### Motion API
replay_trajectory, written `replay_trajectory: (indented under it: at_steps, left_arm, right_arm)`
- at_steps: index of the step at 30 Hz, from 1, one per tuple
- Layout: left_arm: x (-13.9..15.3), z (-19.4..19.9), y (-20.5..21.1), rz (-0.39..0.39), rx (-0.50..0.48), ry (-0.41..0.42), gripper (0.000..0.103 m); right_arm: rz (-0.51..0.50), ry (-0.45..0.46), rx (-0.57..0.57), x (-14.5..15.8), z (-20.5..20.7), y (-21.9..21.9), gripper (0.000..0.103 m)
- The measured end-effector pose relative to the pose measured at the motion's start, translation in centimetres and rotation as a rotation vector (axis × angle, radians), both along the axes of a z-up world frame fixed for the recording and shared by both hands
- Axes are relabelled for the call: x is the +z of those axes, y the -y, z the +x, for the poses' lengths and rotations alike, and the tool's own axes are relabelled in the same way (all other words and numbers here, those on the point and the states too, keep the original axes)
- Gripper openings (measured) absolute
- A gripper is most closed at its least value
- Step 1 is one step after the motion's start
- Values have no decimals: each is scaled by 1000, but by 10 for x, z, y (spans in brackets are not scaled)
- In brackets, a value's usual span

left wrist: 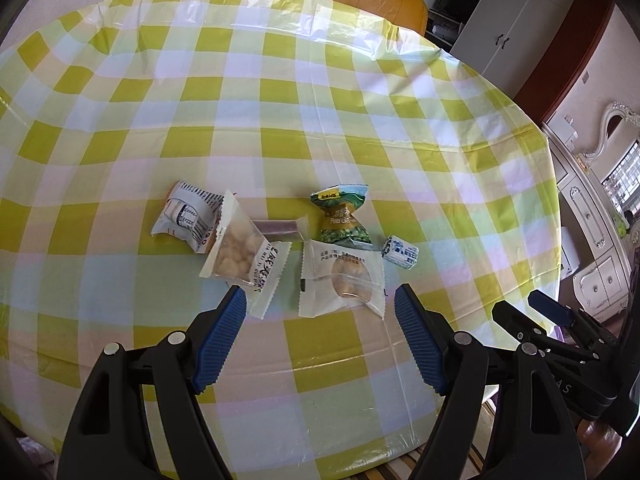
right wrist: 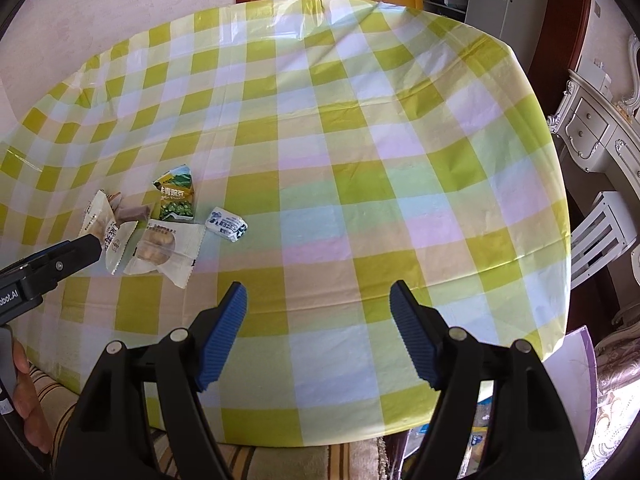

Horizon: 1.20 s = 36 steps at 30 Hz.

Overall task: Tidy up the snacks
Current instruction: 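Return both tools to the remaining snacks on the table, then grasp the white-orange packet with the left gripper while the right grasps the small white packet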

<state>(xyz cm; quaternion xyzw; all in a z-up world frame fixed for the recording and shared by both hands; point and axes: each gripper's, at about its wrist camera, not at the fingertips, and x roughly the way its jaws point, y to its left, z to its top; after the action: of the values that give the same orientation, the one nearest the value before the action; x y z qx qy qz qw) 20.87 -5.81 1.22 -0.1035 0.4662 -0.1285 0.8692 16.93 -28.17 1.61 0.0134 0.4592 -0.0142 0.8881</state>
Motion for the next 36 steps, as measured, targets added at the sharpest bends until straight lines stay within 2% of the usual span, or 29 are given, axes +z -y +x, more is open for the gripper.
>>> replay_trajectory:
  at_steps: [18, 30, 36]
  left_arm:
    - [-4, 21, -37, 2, 85, -2, 74]
    - [-15, 40, -105, -68, 230, -22, 74]
    - [-26, 46, -123, -107, 250, -37, 71]
  right_arm:
    - [33, 17, 65, -3, 36, -37, 76]
    - [51, 9, 125, -14, 58, -61, 76]
    - [44, -2, 127, -27, 74, -68, 76]
